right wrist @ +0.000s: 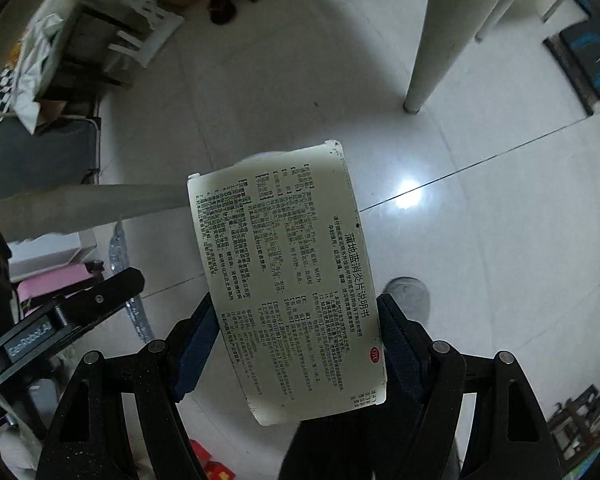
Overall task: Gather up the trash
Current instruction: 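Carry both items over the trash bin and open both tools to drop them, then raise both tools back toward the table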
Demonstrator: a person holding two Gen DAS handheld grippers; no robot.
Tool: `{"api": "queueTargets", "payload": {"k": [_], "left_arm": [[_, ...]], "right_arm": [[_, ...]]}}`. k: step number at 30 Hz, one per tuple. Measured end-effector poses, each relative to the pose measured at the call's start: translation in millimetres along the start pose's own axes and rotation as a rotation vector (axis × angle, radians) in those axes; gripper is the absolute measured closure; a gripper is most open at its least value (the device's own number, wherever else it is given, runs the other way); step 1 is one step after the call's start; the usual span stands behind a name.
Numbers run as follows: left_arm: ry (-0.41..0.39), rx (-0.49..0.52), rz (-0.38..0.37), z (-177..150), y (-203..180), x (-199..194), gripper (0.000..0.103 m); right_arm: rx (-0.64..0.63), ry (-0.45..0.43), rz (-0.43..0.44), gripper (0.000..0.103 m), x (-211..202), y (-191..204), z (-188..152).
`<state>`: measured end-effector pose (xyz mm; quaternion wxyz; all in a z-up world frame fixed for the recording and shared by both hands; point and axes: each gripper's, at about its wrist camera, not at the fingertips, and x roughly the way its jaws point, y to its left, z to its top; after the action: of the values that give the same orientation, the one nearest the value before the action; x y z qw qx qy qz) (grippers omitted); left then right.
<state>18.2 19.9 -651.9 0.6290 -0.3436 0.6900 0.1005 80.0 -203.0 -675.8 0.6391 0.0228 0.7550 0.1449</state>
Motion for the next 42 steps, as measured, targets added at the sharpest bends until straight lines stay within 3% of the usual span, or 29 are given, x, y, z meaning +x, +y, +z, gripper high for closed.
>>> {"api": "queueTargets", "payload": {"k": [2,6,8,9,10,11,16,19,25,33,42], "left_arm": [[0.023,-0.016,-0.014,9.5,7.8,29.6,0.039],[0.048,-0.049,-0.045,15.9,21.2,52.7,0.037],[0.043,-0.064,-0.061,13.8,25.4,52.2,0.013],[0.042,-0.069,-0.055,11.7,27.5,51.4,0.007],[0.041,-0.072,-0.043,9.5,29.0,49.8,0.003],[0.035,-0.073,-0.029,7.4,30.0,46.9,0.003],[-0.065,-0.044,0.105,-8.5,33.5,27.9,0.003],[-0.132,-0.008,0.202,-19.4,28.5,15.7,0.003],[-0.149,0.030,0.265,-40.7,19.9,-11.9,0.003],[-0.166,0.044,0.273,-61.9,3.0,-57.2,0.003],[-0.182,0.022,0.250,-94.6,-10.9,-128.8,0.003]], "right_arm": [[-0.007,0.002,-0.003,0.024,29.2,-5.3,10.9],[0.011,0.035,0.031,0.023,79.2,-17.3,24.4],[0.008,0.065,0.062,0.023,99.5,-22.4,26.6],[0.006,0.073,0.077,0.021,106.8,-24.2,27.0],[0.005,0.077,0.094,0.017,113.3,-25.2,26.5],[0.001,0.074,0.107,0.001,119.4,-23.6,26.6],[-0.063,0.050,0.082,0.000,118.2,-13.4,22.4],[-0.117,0.025,0.013,0.000,102.3,-4.6,17.5],[-0.204,-0.022,-0.123,0.000,54.1,8.9,7.8],[-0.258,-0.047,-0.177,0.000,-19.3,24.9,-12.1],[-0.307,-0.058,-0.177,0.000,-117.8,53.2,-47.7]]}}
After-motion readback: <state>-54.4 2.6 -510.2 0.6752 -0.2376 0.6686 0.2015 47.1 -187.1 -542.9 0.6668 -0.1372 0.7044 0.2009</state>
